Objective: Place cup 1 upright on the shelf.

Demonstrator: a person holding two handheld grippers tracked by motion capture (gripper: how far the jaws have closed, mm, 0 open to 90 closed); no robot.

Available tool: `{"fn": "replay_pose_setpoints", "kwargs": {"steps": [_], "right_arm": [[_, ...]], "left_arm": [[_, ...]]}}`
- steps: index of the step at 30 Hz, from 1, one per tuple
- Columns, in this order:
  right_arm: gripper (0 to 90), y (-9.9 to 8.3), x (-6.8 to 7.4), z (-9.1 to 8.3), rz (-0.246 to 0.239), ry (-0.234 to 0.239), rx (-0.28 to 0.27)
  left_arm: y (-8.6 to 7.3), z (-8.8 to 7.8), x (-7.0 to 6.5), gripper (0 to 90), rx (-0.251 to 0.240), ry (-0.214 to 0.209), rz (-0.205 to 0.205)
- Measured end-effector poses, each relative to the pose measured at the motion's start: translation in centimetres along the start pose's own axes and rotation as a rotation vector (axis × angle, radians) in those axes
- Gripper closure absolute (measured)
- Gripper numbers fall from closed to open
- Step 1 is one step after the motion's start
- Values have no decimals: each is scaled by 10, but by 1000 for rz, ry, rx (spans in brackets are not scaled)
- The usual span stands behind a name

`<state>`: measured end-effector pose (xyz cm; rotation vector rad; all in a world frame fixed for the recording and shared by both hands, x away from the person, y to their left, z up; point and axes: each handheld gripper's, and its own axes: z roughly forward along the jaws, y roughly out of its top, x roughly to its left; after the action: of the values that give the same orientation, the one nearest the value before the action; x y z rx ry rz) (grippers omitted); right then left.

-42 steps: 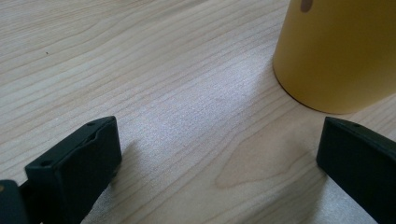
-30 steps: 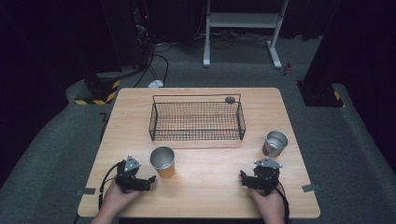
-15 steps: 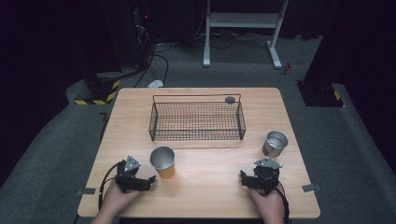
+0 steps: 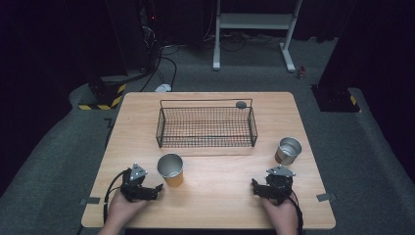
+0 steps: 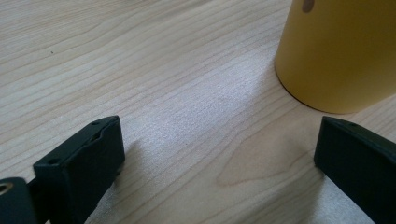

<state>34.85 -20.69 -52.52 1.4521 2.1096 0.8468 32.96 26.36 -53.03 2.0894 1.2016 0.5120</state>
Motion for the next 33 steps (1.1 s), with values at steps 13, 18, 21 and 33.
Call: {"fn": "replay_pose_setpoints", "kwargs": {"steps": [13, 18, 21, 33], "right_arm": [[86, 0, 0, 0, 0, 0, 0], [87, 0, 0, 0, -4, 0, -1], [88, 0, 0, 0, -1, 1, 0], [90, 0, 0, 0, -1, 1, -1]], "left_arm": [[3, -5, 6, 19, 28, 15, -36], [6, -10, 2, 19, -9, 9, -17], [7, -15, 1, 19, -31, 4, 2], [12, -23, -6, 18, -83, -33, 2]]}}
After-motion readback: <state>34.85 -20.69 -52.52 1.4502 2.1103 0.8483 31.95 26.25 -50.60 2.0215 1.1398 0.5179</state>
